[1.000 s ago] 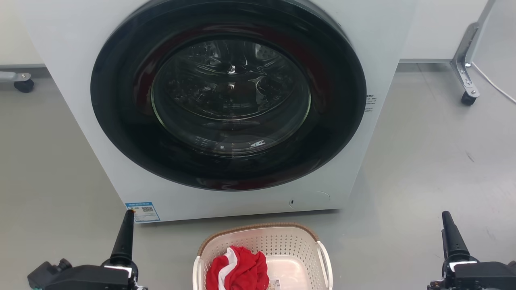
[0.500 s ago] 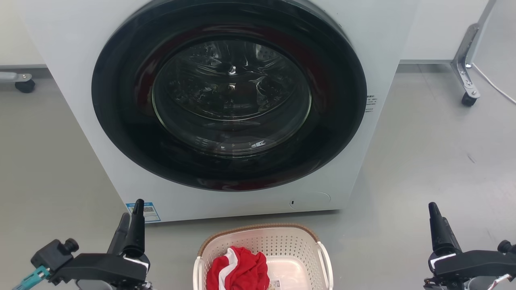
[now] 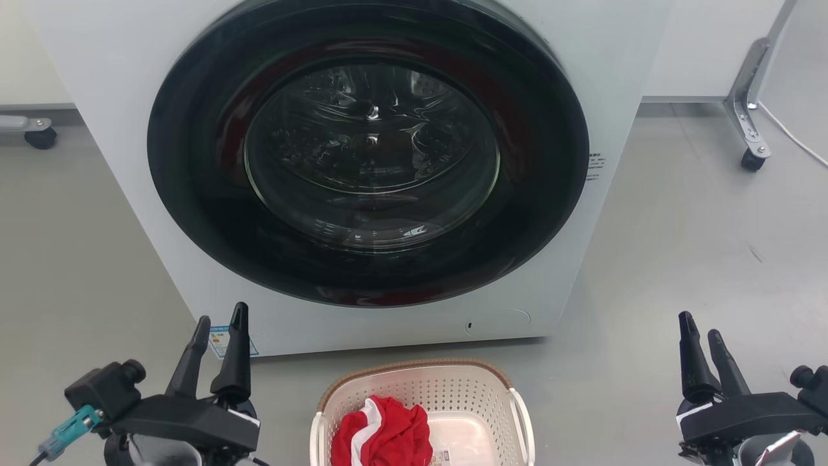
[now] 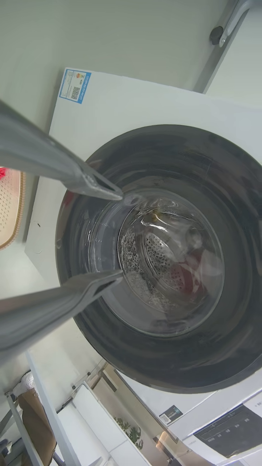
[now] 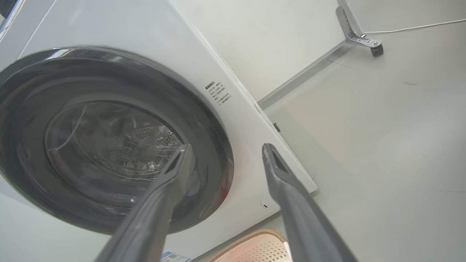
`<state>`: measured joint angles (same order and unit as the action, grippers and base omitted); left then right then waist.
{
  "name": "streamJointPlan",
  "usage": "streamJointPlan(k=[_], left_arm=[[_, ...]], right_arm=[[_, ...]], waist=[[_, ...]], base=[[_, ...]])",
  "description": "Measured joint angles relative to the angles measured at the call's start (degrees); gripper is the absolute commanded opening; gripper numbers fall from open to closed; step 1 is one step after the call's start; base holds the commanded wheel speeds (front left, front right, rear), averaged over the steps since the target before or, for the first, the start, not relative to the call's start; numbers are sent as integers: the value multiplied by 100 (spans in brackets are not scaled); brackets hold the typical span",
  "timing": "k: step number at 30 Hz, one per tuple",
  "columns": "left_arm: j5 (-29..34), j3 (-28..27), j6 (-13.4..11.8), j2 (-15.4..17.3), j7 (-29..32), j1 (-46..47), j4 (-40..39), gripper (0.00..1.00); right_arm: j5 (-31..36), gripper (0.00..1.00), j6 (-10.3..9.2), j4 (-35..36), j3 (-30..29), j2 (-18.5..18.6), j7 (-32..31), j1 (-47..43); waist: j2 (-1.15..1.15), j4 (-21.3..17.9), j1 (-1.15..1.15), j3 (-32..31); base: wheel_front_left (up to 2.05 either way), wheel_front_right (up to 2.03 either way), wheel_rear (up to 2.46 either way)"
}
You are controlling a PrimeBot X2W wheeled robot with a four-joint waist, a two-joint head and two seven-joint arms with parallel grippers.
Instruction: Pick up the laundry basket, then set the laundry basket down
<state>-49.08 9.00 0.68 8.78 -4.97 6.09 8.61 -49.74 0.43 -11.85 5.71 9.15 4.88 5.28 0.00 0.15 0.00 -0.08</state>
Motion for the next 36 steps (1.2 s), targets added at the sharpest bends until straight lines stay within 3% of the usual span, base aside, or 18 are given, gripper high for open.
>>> streamJointPlan(k=[8,36], left_arm=[[730,180,-126,51,-182,48,-227,100],[2392,531,-575,65,-471,-81,-305,100]], right_arm=[[692,100,-154,225,110,80,182,2],[2520,100,-498,386,614,269,727,-68]], waist=[[0,3,0,4],[0,5,0,17]], base=[[0,0,0],[0,0,0]])
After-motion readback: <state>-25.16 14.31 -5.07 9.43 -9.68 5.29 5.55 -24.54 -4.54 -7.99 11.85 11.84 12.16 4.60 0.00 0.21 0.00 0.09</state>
